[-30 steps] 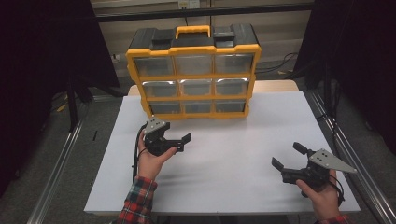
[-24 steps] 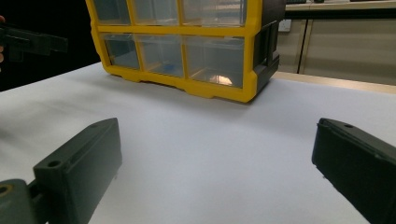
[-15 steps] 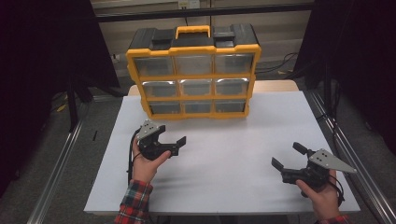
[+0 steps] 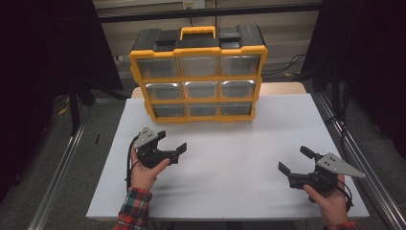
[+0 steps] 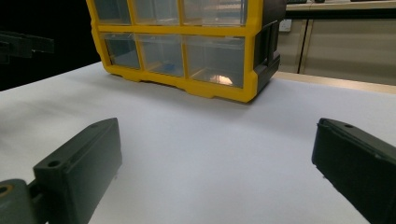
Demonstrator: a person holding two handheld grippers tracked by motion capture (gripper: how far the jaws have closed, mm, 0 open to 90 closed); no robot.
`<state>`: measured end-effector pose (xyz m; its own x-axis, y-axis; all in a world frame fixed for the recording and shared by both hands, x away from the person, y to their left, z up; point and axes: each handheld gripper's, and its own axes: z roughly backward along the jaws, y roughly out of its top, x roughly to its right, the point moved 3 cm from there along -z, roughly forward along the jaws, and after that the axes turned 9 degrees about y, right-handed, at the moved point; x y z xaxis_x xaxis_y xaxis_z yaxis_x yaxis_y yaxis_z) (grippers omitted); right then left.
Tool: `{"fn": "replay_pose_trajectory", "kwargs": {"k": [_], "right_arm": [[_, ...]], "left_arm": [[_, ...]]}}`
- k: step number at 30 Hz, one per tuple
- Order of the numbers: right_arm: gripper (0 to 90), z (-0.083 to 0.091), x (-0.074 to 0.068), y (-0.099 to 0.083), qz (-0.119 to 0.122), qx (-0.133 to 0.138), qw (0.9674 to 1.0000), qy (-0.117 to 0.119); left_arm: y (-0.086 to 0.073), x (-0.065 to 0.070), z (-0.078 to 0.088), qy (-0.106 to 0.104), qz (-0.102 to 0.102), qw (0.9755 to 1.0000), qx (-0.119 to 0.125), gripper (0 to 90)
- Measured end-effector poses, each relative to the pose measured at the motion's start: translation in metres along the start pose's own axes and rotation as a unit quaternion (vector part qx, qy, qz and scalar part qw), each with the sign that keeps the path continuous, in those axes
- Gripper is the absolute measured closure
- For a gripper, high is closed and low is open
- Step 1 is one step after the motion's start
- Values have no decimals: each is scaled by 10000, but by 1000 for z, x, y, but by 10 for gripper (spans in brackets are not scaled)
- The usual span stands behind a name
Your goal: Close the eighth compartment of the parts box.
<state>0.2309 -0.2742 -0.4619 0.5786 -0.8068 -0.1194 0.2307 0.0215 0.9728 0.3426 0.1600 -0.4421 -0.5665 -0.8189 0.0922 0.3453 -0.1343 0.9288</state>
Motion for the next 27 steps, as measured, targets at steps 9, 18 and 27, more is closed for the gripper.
{"fn": "replay_pose_trajectory", "kwargs": {"k": [9,18,27], "right_arm": [[9,0,0,0,8,5,10000,11],[9,0,0,0,-2,9,10000,-1],[9,0,0,0,1,12,10000,-9]], "left_arm": [[-4,-6,8,70,47,9999,54,31],[-8,-15,15,138,66,9999,78,30],[-12,-22,24,187,138,9996,153,30]]}}
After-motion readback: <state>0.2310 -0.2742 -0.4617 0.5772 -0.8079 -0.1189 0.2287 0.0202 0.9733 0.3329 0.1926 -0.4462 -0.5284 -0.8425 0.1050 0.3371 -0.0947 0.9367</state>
